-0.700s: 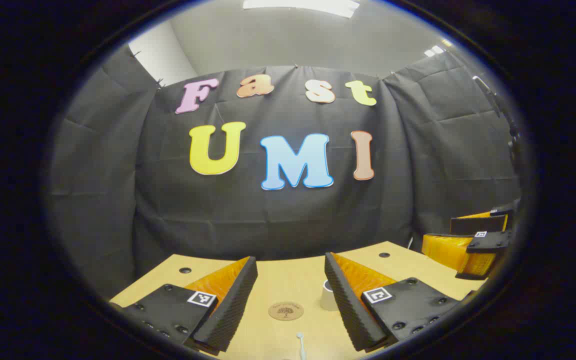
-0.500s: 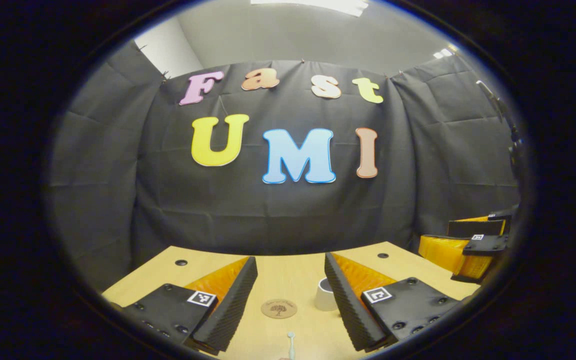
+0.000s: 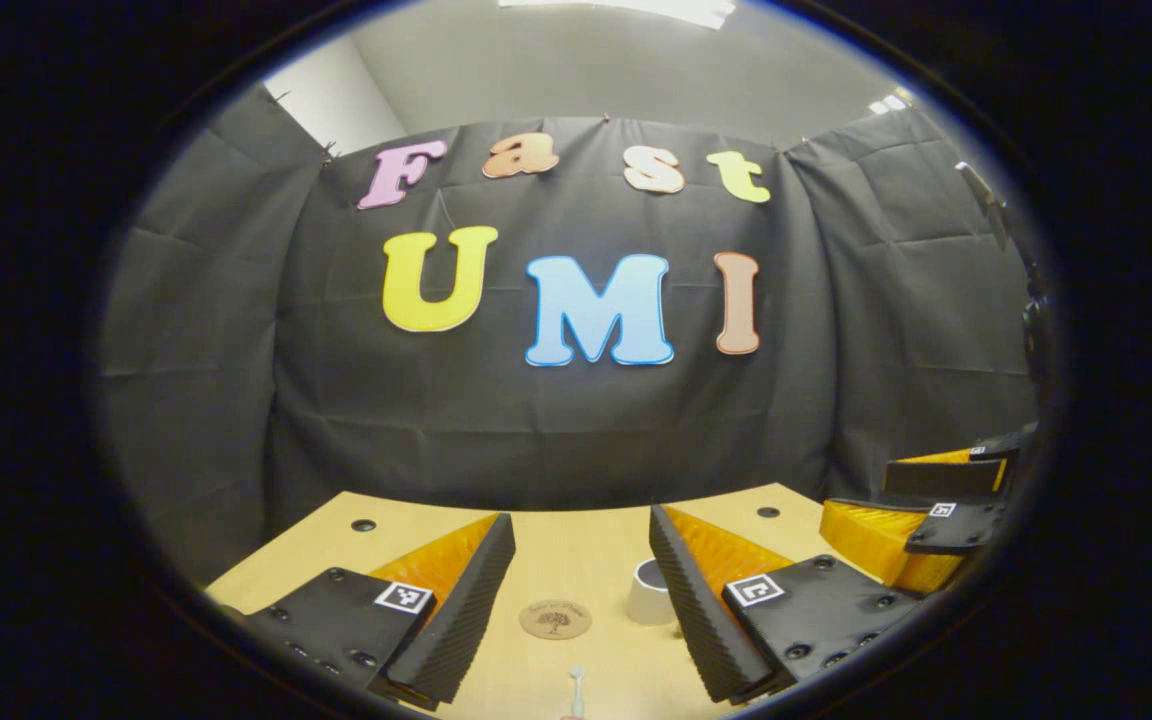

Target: Put the toothbrush and toothpaste on the desktop into the cup, then pick up the cup and place it on the coaster on the desktop.

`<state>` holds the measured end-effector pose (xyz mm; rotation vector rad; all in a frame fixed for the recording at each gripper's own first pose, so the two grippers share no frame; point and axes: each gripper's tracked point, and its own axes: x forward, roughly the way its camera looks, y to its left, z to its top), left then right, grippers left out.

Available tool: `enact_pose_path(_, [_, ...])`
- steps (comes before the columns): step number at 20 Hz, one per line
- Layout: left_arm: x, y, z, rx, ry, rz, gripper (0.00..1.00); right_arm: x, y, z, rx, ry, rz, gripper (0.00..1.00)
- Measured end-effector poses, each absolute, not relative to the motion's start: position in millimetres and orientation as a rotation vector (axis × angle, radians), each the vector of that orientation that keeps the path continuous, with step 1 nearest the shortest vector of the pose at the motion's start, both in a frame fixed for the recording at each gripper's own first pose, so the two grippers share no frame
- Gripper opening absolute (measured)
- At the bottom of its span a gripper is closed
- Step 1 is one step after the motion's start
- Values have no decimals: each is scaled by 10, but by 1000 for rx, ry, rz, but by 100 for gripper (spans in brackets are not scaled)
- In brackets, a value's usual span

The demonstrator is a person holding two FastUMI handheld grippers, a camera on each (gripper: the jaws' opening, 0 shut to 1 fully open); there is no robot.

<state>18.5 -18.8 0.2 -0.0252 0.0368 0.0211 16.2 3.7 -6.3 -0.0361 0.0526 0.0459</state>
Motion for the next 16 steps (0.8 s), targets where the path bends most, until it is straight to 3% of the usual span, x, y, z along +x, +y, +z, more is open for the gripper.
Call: enact_pose_path(16, [235, -155, -1580, -152, 570, 44, 91, 376, 304, -1360, 79, 602, 124, 97])
